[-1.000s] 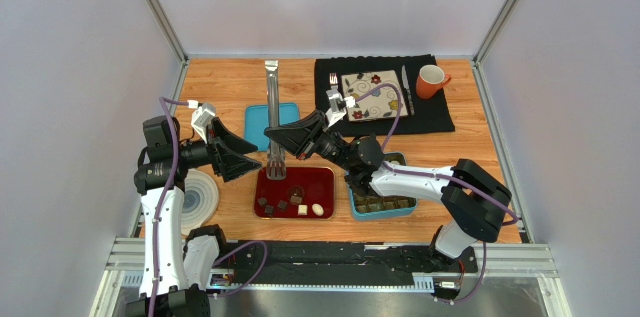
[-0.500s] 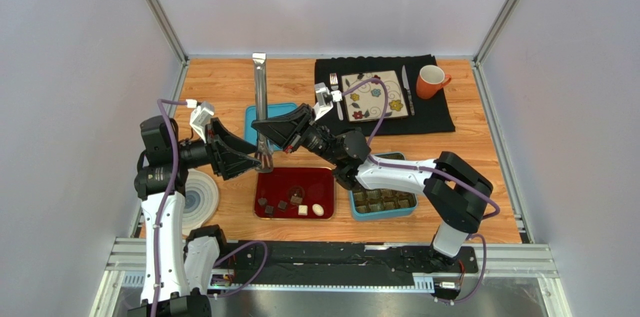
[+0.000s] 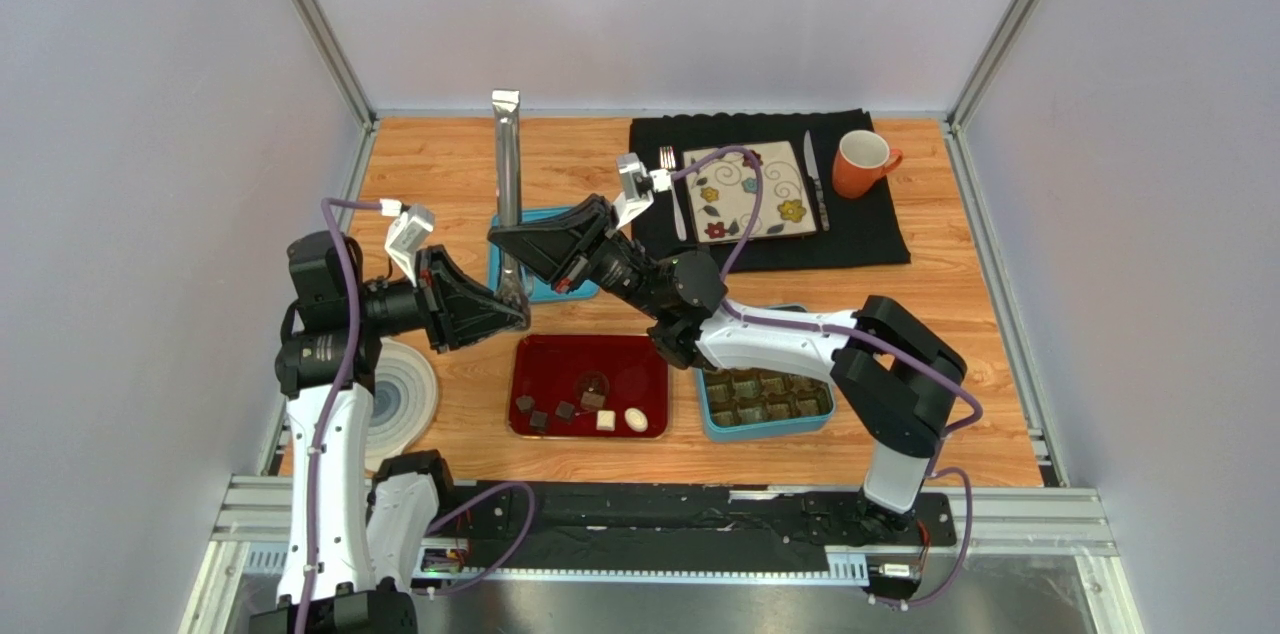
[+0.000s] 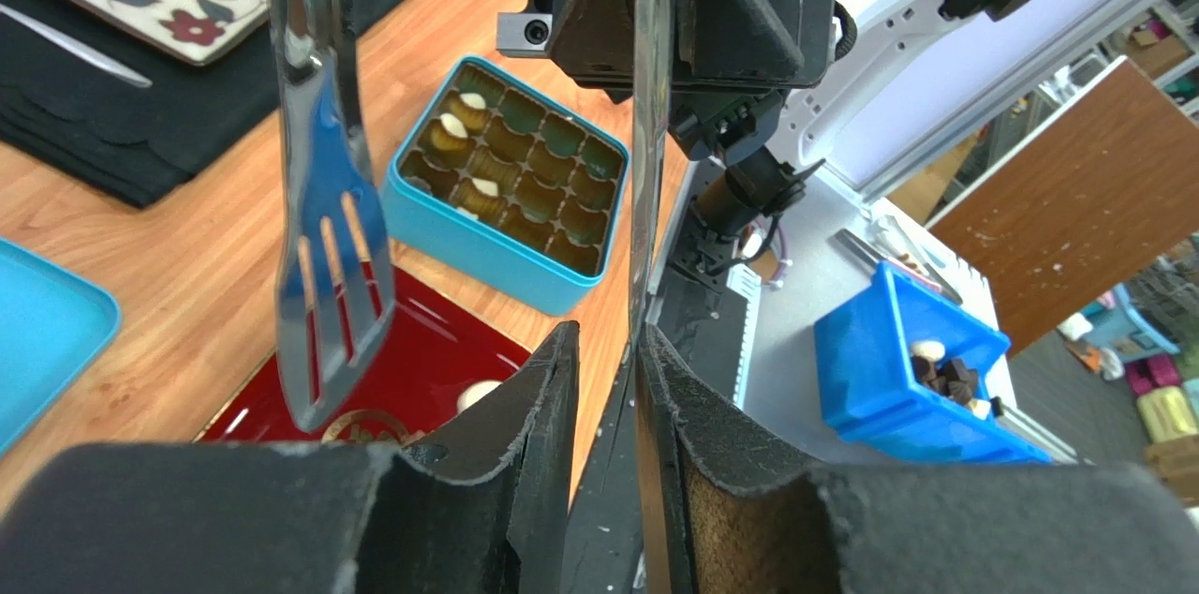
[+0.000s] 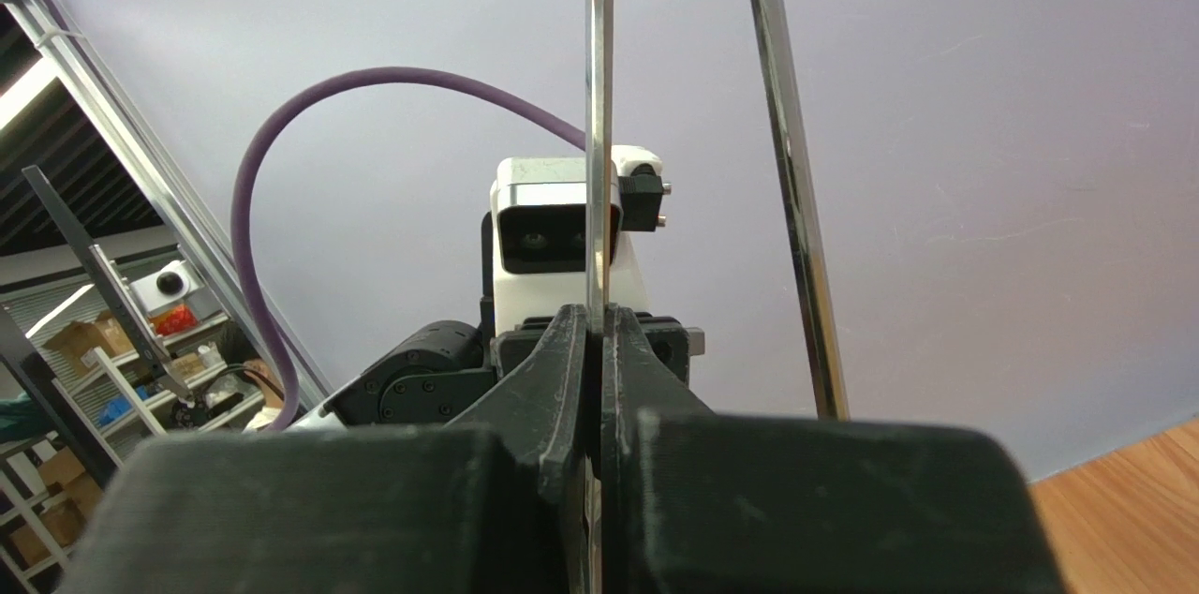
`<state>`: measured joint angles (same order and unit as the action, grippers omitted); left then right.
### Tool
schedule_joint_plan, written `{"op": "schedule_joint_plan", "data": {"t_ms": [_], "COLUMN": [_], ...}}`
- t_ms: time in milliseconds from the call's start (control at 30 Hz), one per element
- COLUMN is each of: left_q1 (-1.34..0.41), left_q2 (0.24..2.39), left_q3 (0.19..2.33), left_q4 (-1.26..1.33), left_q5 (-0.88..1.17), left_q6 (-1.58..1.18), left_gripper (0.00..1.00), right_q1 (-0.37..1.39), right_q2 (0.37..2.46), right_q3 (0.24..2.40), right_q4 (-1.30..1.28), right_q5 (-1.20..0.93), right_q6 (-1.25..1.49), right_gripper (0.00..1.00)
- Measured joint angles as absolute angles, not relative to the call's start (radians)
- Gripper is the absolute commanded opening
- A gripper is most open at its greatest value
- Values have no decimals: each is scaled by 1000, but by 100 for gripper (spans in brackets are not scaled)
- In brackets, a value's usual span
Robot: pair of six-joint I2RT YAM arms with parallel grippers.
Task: Pack the chocolate
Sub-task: Pick up the clamp at the center of the board.
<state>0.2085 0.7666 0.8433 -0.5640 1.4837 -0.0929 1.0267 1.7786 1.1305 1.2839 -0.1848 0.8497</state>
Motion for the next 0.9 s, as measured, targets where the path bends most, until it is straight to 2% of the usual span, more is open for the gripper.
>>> {"op": "schedule_joint_plan", "data": {"t_ms": [133,167,233,267,400,500,533,567,633,667,900], "left_q1": [199,197,196,192,184,184,184,184,184,186,171], "left_q2": [772,774,779,781,781,781,782,783,782,781,735], "left_q3": [836,836,837,836,819,806,805,805,805,805,793], "left_q4": [-548,-543,-527,-512,-362,-269,-250,-231,-186,-161,-18], "left_q5": [1485,1486,1493,1499,1515,1520,1522,1523,1519,1517,1492], "left_q6": [-107,-112,-130,-150,-267,-335,-350,-365,-393,-414,-501], "left_gripper": [25,17,9,1,0,0,0,0,0,0,0], "right_q1": [1027,1027,1024,1020,991,973,966,958,938,926,795], "right_q2": [1784,1784,1784,1784,1758,1707,1684,1658,1608,1576,1315], "right_q3": [1139,1140,1139,1139,1099,1044,1033,1028,1028,1028,1068], "right_q4": [1282,1282,1283,1284,1283,1267,1243,1213,1143,1094,621], "right_q5": [-186,-186,-195,-202,-251,-314,-340,-370,-437,-477,-730], "right_q6": [850,850,852,853,867,860,852,841,816,794,518], "right_gripper": [2,7,10,14,24,42,52,71,87,99,100]}}
